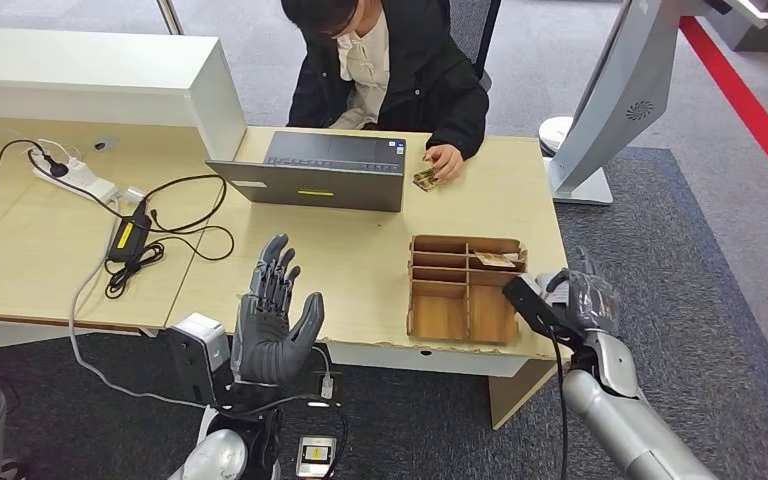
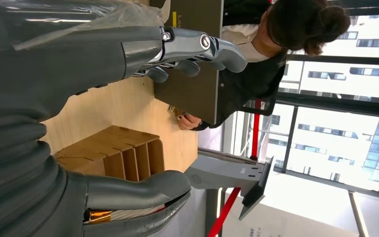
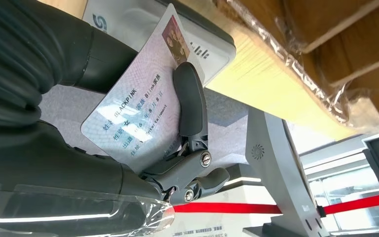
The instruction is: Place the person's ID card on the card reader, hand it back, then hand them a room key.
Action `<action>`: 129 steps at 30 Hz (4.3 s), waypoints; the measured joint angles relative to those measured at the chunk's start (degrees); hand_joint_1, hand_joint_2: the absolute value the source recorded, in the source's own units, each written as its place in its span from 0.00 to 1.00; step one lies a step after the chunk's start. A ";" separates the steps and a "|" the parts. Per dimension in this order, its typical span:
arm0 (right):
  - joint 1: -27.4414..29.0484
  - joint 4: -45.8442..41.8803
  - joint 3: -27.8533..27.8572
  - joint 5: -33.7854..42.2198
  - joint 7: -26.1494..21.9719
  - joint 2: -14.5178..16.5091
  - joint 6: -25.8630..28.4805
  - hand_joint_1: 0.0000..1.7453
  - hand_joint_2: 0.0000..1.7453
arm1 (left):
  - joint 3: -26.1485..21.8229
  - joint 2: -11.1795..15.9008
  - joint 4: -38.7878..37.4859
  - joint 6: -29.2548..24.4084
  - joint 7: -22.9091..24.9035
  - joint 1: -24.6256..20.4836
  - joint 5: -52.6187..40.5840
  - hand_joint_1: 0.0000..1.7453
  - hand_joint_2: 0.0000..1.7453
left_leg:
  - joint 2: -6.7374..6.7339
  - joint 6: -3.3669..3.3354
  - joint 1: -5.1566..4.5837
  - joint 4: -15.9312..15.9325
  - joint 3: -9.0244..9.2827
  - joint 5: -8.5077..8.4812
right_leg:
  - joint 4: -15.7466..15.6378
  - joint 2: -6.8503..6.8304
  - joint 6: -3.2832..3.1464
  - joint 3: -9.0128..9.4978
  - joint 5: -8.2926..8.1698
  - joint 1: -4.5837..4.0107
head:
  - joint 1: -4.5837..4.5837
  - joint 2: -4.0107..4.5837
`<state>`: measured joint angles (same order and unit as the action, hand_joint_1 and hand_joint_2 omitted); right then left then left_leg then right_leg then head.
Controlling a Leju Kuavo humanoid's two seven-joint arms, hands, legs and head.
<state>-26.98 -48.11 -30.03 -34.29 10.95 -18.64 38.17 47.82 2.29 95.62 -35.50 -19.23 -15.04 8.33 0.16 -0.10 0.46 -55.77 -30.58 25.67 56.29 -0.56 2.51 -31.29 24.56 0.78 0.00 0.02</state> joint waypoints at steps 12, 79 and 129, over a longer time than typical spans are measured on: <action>-0.59 0.98 0.30 0.09 0.47 -0.77 -0.09 1.00 1.00 | 0.36 0.00 0.00 -2.00 0.25 0.07 0.09 0.00 1.00 | 0.00 0.00 0.00 0.00 0.00 0.00 | 0.00 0.00 0.00 -0.01 0.00 0.00 | 0.00 0.00; -4.44 6.46 0.21 -0.37 -0.94 0.92 -3.03 1.00 1.00 | 0.36 -0.01 -0.01 0.67 -0.05 2.69 -1.31 0.00 1.00 | 0.00 0.00 0.00 0.00 -0.01 0.00 | 0.01 0.00 0.02 -0.01 -0.01 0.00 | 0.01 0.00; -30.47 2.63 -8.78 -7.41 2.56 9.64 -17.18 1.00 1.00 | 1.19 -0.81 -2.33 7.76 0.26 -1.14 0.44 0.00 1.00 | 0.00 0.00 0.00 0.00 -0.08 -0.07 | 0.07 0.00 0.03 -0.06 -0.03 0.00 | 0.00 0.00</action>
<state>-57.45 -45.47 -38.81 -41.70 13.51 -9.01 20.98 49.00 1.49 93.30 -27.73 -18.97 -16.17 8.77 0.16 -0.10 0.47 -55.77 -30.65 25.60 56.36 -0.57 2.54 -31.35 24.53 0.78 0.00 0.02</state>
